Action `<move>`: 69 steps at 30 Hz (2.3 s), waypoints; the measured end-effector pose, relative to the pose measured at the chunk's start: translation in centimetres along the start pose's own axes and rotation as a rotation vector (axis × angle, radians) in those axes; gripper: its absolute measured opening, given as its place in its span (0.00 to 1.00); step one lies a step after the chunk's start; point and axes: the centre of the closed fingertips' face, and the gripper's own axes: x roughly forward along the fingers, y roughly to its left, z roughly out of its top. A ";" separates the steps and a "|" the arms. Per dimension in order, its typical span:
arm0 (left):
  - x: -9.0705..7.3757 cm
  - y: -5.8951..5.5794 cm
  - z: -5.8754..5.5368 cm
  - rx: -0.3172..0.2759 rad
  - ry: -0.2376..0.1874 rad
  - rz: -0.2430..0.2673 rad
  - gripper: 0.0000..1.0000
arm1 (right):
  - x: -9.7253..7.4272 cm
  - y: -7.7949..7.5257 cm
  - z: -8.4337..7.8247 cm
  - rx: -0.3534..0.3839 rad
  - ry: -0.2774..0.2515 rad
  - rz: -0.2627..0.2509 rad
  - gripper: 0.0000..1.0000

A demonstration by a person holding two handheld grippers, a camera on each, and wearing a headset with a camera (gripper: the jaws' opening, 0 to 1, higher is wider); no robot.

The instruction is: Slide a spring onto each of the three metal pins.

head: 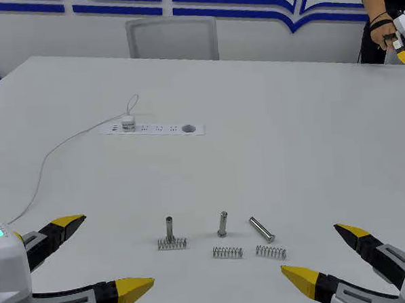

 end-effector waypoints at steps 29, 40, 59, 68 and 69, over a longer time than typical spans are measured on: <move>-0.3 -1.5 -1.2 -0.002 0.030 -0.018 0.94 | -0.1 0.3 -0.3 0.002 0.016 0.014 0.77; 0.2 -1.7 -2.4 -0.025 0.043 -0.012 0.92 | 0.1 0.1 -0.9 0.008 0.040 0.010 0.76; 1.7 -0.9 -3.2 -0.105 -0.002 0.025 0.89 | 0.2 -1.6 -1.5 0.049 0.080 -0.026 0.74; 1.8 -0.6 -3.3 -0.128 -0.003 0.037 0.88 | 2.1 -3.1 -0.5 0.048 0.112 0.000 0.67; 1.8 -0.5 -3.3 -0.127 0.000 0.039 0.88 | 2.4 -3.1 -0.5 0.031 0.127 0.012 0.66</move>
